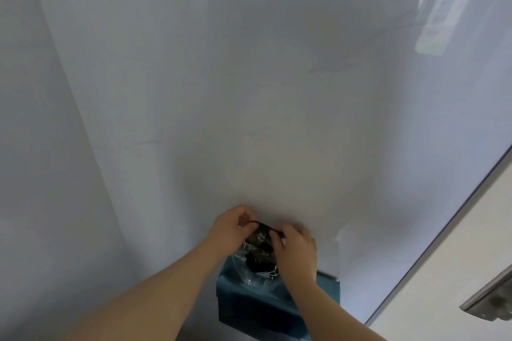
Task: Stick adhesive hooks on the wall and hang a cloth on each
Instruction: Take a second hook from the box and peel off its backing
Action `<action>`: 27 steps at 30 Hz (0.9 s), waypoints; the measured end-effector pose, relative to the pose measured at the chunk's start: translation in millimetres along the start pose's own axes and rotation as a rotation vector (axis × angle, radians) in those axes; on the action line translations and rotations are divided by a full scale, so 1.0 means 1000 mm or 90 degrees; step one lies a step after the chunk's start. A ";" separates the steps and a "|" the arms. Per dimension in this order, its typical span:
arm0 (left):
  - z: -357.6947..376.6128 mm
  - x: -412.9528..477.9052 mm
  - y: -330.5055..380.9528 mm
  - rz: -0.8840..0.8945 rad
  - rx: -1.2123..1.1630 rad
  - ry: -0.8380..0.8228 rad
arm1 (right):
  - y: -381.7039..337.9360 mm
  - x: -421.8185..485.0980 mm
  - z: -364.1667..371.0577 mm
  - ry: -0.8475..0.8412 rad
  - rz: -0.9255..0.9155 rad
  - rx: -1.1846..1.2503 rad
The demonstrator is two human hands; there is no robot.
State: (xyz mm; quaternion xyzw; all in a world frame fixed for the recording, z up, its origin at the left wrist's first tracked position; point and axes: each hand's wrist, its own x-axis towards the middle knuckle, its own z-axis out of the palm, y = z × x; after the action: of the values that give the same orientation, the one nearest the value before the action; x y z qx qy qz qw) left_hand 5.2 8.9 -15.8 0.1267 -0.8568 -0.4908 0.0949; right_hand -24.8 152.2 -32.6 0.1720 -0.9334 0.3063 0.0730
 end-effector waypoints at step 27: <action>-0.003 -0.018 -0.003 -0.223 -0.163 0.058 | 0.007 -0.034 -0.003 -0.275 -0.067 -0.294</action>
State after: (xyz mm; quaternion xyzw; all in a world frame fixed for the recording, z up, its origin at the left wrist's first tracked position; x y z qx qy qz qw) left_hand 23.7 10.5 -17.3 0.2825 -0.7472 -0.5983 0.0618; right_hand 3.9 168.4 -42.4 0.2601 -0.9619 0.0386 -0.0742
